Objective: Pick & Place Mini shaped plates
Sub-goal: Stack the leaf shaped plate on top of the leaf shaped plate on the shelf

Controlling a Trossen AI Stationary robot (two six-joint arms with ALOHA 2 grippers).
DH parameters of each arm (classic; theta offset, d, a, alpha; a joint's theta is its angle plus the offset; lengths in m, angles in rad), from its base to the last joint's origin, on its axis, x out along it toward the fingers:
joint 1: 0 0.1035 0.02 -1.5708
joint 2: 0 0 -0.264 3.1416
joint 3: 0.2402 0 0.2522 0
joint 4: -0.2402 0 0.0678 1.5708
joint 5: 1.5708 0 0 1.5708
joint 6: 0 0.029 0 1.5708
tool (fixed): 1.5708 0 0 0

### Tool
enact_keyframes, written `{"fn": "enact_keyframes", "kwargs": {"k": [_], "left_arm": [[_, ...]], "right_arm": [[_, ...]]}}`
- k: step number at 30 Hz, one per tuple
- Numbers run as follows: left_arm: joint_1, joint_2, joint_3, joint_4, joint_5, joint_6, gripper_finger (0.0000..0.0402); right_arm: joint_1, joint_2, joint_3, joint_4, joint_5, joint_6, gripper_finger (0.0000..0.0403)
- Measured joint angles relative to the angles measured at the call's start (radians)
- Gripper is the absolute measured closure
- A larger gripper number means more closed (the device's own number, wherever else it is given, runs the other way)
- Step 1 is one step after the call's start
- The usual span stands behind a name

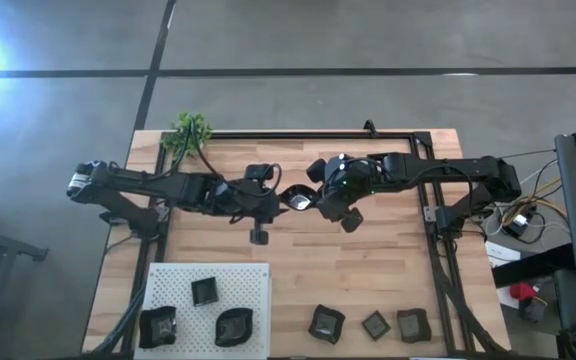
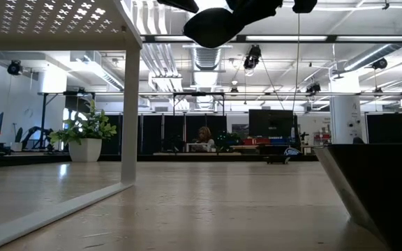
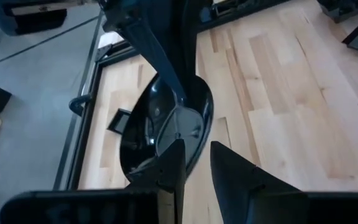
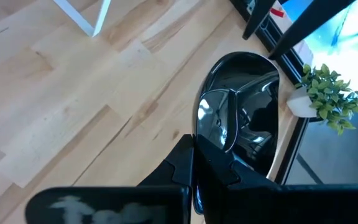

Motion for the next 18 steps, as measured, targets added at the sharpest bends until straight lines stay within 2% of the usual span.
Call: {"fn": "enact_keyframes", "kwargs": {"k": [18], "left_arm": [[0.003, 0.064, -0.003, -0.018, -0.006, 0.004, 0.0332]], "right_arm": [[0.0, 0.0, 0.0, 0.002, 0.003, 0.005, 0.0395]]}}
